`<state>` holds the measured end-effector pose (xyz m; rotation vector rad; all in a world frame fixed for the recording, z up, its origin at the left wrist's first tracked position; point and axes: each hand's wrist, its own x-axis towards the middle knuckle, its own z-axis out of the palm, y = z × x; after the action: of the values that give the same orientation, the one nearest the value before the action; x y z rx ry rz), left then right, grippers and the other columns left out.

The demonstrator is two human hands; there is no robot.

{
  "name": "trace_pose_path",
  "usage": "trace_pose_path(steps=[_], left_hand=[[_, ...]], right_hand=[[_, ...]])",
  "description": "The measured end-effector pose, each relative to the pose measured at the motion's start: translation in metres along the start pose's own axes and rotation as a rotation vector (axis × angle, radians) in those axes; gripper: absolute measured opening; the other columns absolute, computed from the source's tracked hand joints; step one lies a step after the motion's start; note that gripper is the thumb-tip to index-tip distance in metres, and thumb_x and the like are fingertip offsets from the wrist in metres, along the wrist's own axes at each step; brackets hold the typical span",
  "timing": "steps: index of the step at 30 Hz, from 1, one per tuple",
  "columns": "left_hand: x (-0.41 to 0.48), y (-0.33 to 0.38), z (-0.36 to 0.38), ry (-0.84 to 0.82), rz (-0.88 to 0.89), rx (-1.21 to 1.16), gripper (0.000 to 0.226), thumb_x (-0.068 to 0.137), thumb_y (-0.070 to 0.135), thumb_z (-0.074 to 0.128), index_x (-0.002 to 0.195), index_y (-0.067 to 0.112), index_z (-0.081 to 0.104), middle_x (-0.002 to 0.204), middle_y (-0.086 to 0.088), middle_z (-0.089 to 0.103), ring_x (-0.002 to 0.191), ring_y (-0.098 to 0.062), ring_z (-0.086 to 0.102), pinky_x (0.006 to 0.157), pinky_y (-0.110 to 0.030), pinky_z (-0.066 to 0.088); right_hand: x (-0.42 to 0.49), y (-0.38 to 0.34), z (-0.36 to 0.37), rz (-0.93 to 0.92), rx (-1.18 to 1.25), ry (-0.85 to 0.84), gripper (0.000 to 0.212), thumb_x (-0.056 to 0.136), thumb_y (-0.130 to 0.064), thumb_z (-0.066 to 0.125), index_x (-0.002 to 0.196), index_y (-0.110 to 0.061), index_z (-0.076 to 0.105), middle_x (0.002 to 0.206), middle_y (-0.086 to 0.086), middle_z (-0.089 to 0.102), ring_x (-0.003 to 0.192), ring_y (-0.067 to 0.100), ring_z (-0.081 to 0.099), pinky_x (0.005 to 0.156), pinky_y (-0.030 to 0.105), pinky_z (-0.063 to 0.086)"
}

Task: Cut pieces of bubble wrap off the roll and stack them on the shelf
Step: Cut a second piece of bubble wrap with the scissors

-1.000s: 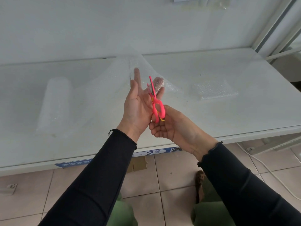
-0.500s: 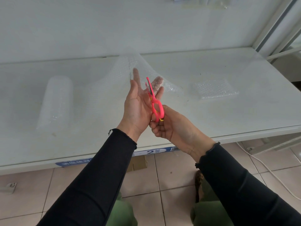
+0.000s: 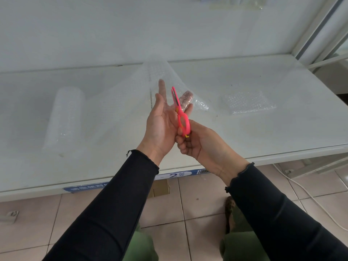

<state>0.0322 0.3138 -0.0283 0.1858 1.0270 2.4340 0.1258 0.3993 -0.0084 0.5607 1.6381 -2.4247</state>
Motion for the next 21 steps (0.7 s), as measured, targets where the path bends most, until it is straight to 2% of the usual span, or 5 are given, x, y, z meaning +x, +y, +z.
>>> trace_pose_path(steps=[6, 11, 16, 19, 21], left_hand=[[-0.003, 0.002, 0.000, -0.032, -0.002, 0.038, 0.047, 0.109, 0.048, 0.026, 0.156, 0.047, 0.027, 0.150, -0.026, 0.049, 0.142, -0.029, 0.049, 0.124, -0.042, 0.029], [-0.010, -0.003, 0.000, -0.066, -0.032, 0.108, 0.046, 0.109, 0.050, 0.024, 0.155, 0.051, 0.026, 0.151, -0.024, 0.049, 0.141, -0.026, 0.050, 0.122, -0.038, 0.031], [-0.013, -0.003, -0.003, -0.067, -0.040, 0.124, 0.045, 0.109, 0.051, 0.024, 0.153, 0.054, 0.027, 0.150, -0.020, 0.051, 0.138, -0.023, 0.054, 0.121, -0.036, 0.032], [-0.015, -0.004, -0.005, -0.086, -0.056, 0.189, 0.045, 0.107, 0.055, 0.024, 0.152, 0.057, 0.026, 0.144, -0.016, 0.056, 0.138, -0.026, 0.048, 0.119, -0.036, 0.028], [-0.017, -0.006, -0.004, -0.106, -0.072, 0.225, 0.044, 0.107, 0.056, 0.025, 0.151, 0.059, 0.027, 0.146, -0.017, 0.056, 0.140, -0.026, 0.046, 0.122, -0.041, 0.024]], right_hand=[[0.000, 0.002, 0.001, -0.010, 0.009, 0.017, 0.028, 0.101, -0.022, 0.051, 0.077, -0.010, 0.060, 0.069, 0.008, 0.056, 0.057, 0.016, 0.049, 0.060, 0.025, 0.044], [0.004, -0.001, 0.000, -0.017, 0.049, 0.030, 0.028, 0.101, -0.028, 0.051, 0.084, -0.010, 0.063, 0.071, 0.006, 0.059, 0.061, 0.016, 0.051, 0.063, 0.026, 0.045], [0.004, -0.001, 0.001, -0.019, 0.026, 0.031, 0.029, 0.100, -0.023, 0.052, 0.075, -0.011, 0.062, 0.068, 0.008, 0.058, 0.060, 0.018, 0.050, 0.062, 0.027, 0.044], [0.006, -0.003, 0.000, -0.025, 0.028, 0.018, 0.032, 0.102, -0.028, 0.049, 0.078, -0.011, 0.062, 0.070, 0.007, 0.059, 0.059, 0.016, 0.051, 0.064, 0.027, 0.045], [0.007, -0.006, -0.001, -0.031, 0.039, 0.025, 0.034, 0.102, -0.029, 0.049, 0.077, -0.012, 0.062, 0.070, 0.007, 0.059, 0.058, 0.016, 0.051, 0.062, 0.027, 0.045]])
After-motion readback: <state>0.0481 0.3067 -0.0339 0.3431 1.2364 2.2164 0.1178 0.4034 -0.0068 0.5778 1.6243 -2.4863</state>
